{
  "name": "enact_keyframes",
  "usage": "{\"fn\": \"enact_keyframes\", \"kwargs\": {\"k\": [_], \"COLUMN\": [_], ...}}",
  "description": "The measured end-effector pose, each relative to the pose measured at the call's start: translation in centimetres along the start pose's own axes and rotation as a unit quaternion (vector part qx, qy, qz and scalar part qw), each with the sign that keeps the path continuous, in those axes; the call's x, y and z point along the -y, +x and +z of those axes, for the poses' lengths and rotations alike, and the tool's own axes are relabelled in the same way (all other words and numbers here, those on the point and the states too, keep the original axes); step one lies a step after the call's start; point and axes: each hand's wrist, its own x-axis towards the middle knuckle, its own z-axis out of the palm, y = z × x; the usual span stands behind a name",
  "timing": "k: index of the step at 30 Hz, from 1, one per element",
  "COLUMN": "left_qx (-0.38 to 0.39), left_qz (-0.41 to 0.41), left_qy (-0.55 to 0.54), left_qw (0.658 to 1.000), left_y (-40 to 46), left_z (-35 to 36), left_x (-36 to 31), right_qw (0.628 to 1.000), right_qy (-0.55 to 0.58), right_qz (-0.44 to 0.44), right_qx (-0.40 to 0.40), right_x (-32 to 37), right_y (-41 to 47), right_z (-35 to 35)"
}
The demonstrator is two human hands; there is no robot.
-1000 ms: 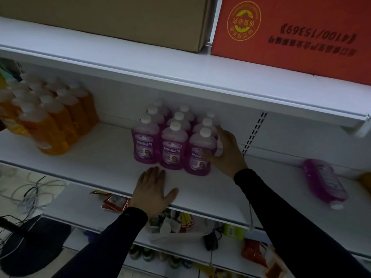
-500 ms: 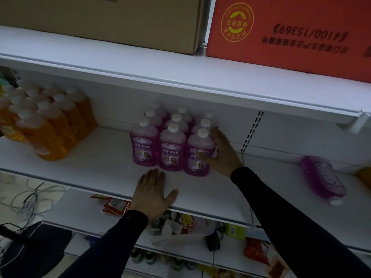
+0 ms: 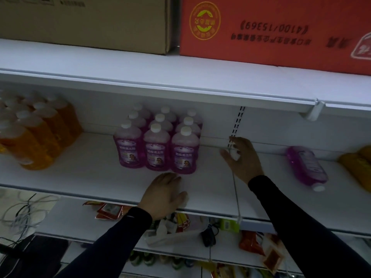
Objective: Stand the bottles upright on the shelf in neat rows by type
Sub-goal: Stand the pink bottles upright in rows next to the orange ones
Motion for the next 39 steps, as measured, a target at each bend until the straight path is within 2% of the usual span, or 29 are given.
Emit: {"fn": "enact_keyframes", "kwargs": {"k": [2, 4, 6, 8, 11, 16, 19, 22, 25, 28, 31, 35, 39], "left_qx": [0.003, 0.02, 0.033, 0.05, 0.076, 0.095, 0.082, 0.056, 0.074, 0.125, 0.115, 0.099, 0.075], "left_qz": [0.038, 0.059, 0.087, 0.11, 0.126, 0.143, 0.145, 0.14, 0.122, 0.08, 0.006, -0.046, -0.063], "left_qy": [-0.008, -0.013, -0.003, 0.004, -0.005, -0.008, -0.007, -0.02, -0.055, -0.166, -0.253, -0.289, -0.3], "left_qw": [0.999, 0.998, 0.996, 0.993, 0.989, 0.985, 0.986, 0.988, 0.988, 0.975, 0.961, 0.951, 0.949], "left_y": [1.5, 3.3, 5.3, 7.1, 9.5, 12.1, 12.9, 13.5, 13.7, 12.7, 10.8, 8.3, 5.7], "left_z": [0.5, 1.0, 1.7, 2.5, 3.9, 6.2, 6.8, 7.3, 7.6, 7.7, 6.7, 4.4, 1.9], "left_x": [-2.5, -4.9, -7.3, -9.9, -14.1, -19.7, -22.2, -24.4, -26.0, -25.6, -23.2, -18.7, -14.1], "right_qw": [0.993, 0.98, 0.96, 0.938, 0.948, 0.971, 0.982, 0.986, 0.984, 0.988, 0.985, 0.953, 0.945], "right_qy": [-0.082, -0.149, -0.226, -0.285, -0.21, -0.087, -0.065, -0.093, -0.079, -0.04, 0.056, 0.178, 0.205], "right_qz": [0.01, 0.052, 0.112, 0.184, 0.241, 0.224, 0.172, 0.089, 0.066, 0.041, 0.019, 0.027, 0.018], "right_qx": [-0.081, -0.122, -0.12, -0.071, 0.002, -0.007, 0.034, 0.107, 0.143, 0.145, 0.162, 0.245, 0.256], "right_x": [-2.8, -5.9, -9.4, -12.9, -16.5, -17.8, -16.5, -14.6, -12.1, -10.1, -8.7, -6.8, -3.7], "right_y": [-0.8, -1.7, -2.5, -3.3, -4.5, -5.8, -6.6, -6.6, -5.7, -4.6, -3.8, -4.1, -3.7], "right_z": [-3.1, -6.3, -9.5, -12.3, -14.7, -16.3, -18.5, -21.3, -23.0, -22.7, -20.4, -14.6, -8.2]}}
